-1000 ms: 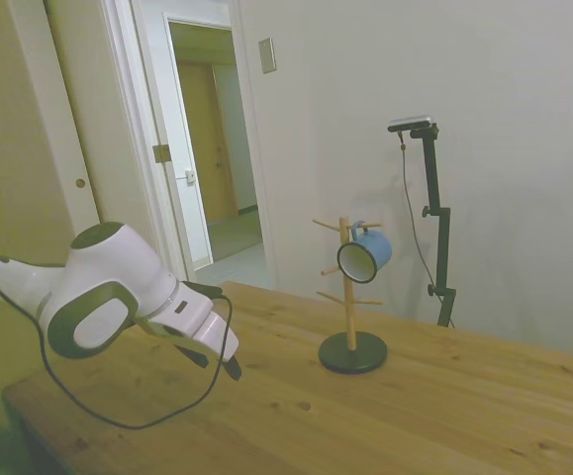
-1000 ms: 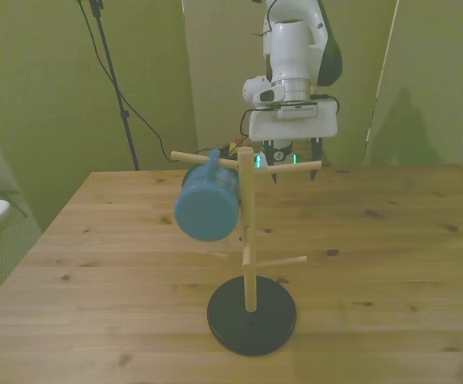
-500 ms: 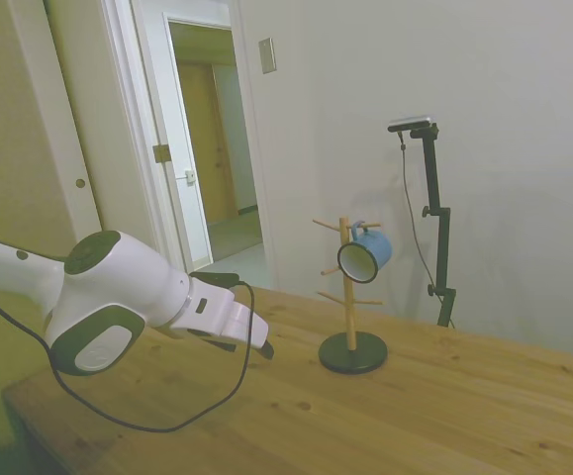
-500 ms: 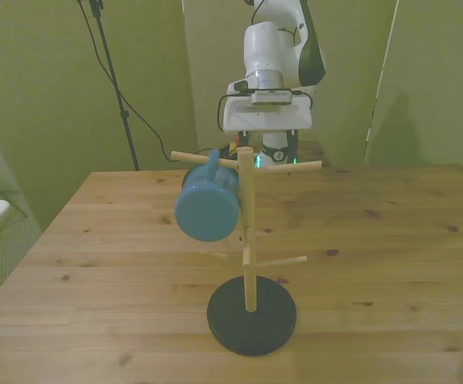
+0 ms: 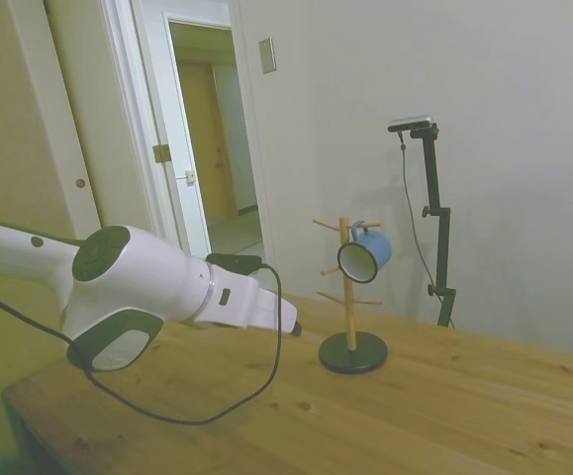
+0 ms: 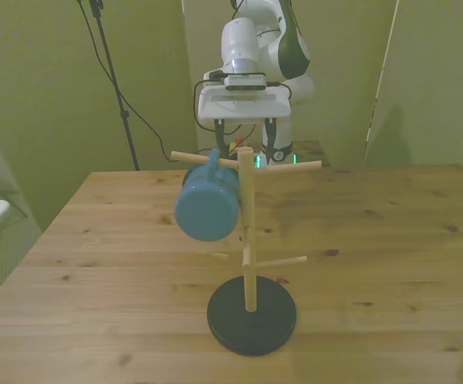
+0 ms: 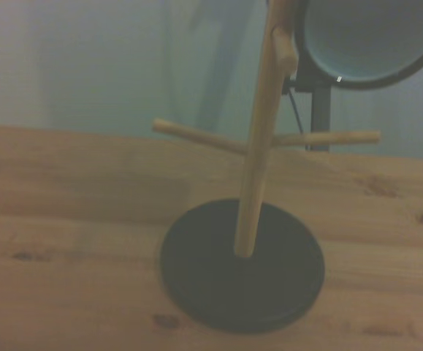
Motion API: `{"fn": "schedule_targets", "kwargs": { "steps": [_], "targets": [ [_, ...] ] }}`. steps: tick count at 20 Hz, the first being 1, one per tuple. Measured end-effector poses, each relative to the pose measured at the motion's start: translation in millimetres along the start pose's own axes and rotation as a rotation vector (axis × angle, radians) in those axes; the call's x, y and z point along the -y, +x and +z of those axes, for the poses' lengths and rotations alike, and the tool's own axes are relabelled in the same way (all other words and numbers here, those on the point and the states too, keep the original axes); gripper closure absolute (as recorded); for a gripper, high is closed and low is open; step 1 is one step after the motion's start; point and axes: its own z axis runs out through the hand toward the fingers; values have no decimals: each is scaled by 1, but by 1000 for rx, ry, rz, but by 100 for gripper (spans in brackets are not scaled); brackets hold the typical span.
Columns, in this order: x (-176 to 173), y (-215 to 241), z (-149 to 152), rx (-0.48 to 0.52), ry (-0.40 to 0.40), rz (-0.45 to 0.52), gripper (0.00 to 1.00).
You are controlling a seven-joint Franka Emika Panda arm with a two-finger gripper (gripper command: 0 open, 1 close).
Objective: Unload the mug
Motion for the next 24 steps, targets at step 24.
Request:
{"fn": "schedule_targets", "kwargs": {
  "steps": [24],
  "targets": [
    [37, 124, 37, -21, 35, 79, 0]
  ]
}}
